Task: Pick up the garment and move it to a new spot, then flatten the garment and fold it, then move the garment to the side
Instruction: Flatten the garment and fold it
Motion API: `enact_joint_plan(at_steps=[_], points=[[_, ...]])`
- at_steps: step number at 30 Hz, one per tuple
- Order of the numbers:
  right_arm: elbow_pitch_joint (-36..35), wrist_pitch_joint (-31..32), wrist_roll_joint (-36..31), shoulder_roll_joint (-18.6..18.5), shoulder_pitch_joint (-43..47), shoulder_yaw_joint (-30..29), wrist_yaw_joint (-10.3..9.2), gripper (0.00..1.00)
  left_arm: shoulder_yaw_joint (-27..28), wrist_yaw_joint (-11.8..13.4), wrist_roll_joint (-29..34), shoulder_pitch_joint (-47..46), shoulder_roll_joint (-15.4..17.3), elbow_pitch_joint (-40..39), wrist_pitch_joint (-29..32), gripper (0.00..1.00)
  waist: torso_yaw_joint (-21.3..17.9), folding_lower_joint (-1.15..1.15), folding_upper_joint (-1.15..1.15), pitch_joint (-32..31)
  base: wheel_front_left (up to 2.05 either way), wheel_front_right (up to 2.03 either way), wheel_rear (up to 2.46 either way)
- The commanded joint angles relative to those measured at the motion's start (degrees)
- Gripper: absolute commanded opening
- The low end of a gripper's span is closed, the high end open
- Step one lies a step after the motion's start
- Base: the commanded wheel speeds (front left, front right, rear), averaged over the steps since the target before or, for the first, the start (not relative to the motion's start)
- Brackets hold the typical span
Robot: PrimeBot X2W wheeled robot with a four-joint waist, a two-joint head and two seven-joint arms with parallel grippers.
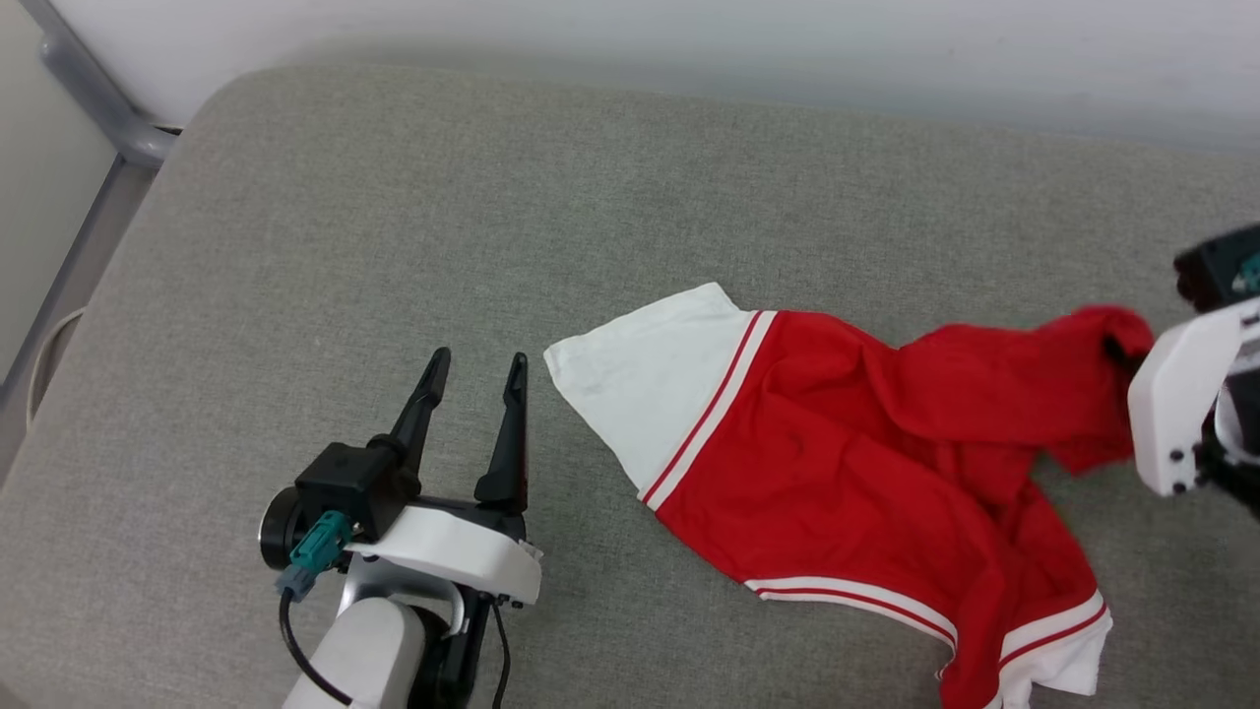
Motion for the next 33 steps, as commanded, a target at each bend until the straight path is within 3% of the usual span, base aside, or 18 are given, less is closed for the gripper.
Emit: enact_joint_plan(at_steps=[1, 12, 17, 24, 25, 27, 33], points=[[0.14, -1.23, -0.74, -0.88, -4.00, 0.91, -0.08, 0.00, -0.17, -0.47, 0.55, -1.26, -0.58, 0.10, -0.14, 1.00, 0.82, 0.00, 0.00, 1.02, 0.00, 0.00, 0.00], [9.89, -11.75, -5.83, -1.72, -26.15, 4.23, -0.09, 0.00, 0.07, -3.02, 2.09, -4.87, -4.04, 0.36, -0.14, 1.00, 5.31, 0.00, 0.00, 7.53, 0.00, 0.00, 0.00], [16.40, -14.57, -6.28, -0.55, -28.23, 5.56, -0.08, 0.00, 0.37, -3.77, 2.80, -5.64, -4.91, 0.65, -0.14, 1.00, 6.02, 0.00, 0.00, 9.45, 0.00, 0.00, 0.00], [28.52, -20.41, -4.29, 1.94, -24.14, 6.03, -0.09, 0.00, 0.70, -4.67, 3.69, -6.12, -5.77, 1.71, -0.15, 1.00, 6.04, 0.00, 0.00, 9.86, 0.00, 0.00, 0.00], [29.92, -21.52, -3.90, 2.40, -23.65, 5.80, -0.08, 0.24, 0.82, -4.79, 3.90, -6.08, -5.82, 2.00, -0.15, 1.00, 5.87, 0.00, 0.00, 9.59, 0.00, 0.00, 0.00], [32.17, -24.64, -3.07, 3.09, -22.99, 5.39, -0.08, 1.00, 1.05, -4.89, 4.26, -5.95, -5.92, 2.54, -0.15, 1.00, 5.38, 0.00, 0.00, 8.90, 0.00, 0.00, 0.00], [33.92, -36.42, -2.16, 4.59, -21.09, 3.63, -0.08, 1.00, 2.44, -4.80, 5.16, -3.73, -5.43, 4.04, -0.14, 1.00, 2.70, 0.00, 0.00, 4.48, 0.00, 0.00, 0.00]])
